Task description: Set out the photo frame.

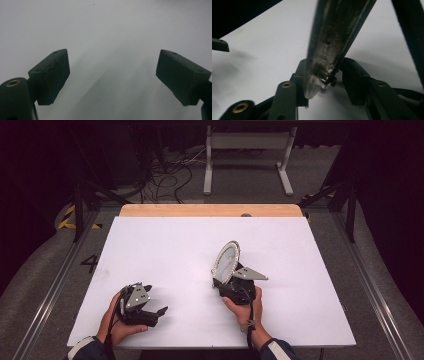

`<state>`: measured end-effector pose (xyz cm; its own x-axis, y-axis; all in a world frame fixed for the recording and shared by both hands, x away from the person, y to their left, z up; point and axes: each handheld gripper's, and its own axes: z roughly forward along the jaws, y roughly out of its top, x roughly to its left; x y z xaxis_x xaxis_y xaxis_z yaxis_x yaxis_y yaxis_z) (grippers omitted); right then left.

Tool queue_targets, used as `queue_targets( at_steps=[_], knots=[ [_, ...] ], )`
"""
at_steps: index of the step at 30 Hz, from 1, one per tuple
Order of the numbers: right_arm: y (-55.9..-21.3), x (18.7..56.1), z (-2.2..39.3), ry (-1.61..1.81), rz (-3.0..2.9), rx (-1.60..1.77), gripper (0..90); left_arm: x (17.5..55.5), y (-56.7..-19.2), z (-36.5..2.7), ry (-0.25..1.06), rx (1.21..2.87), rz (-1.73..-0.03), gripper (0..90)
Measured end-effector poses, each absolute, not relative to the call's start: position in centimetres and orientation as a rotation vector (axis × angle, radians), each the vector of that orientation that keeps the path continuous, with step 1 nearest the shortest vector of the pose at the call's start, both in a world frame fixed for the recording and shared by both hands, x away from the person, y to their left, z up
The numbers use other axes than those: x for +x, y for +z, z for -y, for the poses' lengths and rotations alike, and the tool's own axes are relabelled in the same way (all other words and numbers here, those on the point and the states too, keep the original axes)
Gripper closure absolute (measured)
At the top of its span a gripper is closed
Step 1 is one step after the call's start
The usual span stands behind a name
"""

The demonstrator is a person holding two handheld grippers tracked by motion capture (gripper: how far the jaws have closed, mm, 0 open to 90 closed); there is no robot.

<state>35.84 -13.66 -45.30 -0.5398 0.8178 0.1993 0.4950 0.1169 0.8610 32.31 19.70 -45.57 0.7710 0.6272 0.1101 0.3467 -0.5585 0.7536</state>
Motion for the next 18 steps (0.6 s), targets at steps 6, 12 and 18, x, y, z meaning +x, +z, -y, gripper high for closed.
queue_targets(
  at_steps=[6, 12, 18],
  knots=[
    [-45.3, 35.8, 13.8, 1.382, -2.095, 1.276, 62.9, 32.3, -45.7, -19.6, 0.472, 2.216, -0.718, 12.9],
    [-45.2, 36.0, 14.5, 1.377, -2.157, 1.25, 66.2, 32.3, -45.9, -19.0, 0.465, 2.231, -0.707, 12.9],
    [-45.0, 35.9, 15.0, 1.383, -2.191, 1.248, 70.0, 32.2, -45.9, -19.0, 0.467, 2.239, -0.701, 12.9]
  ],
)
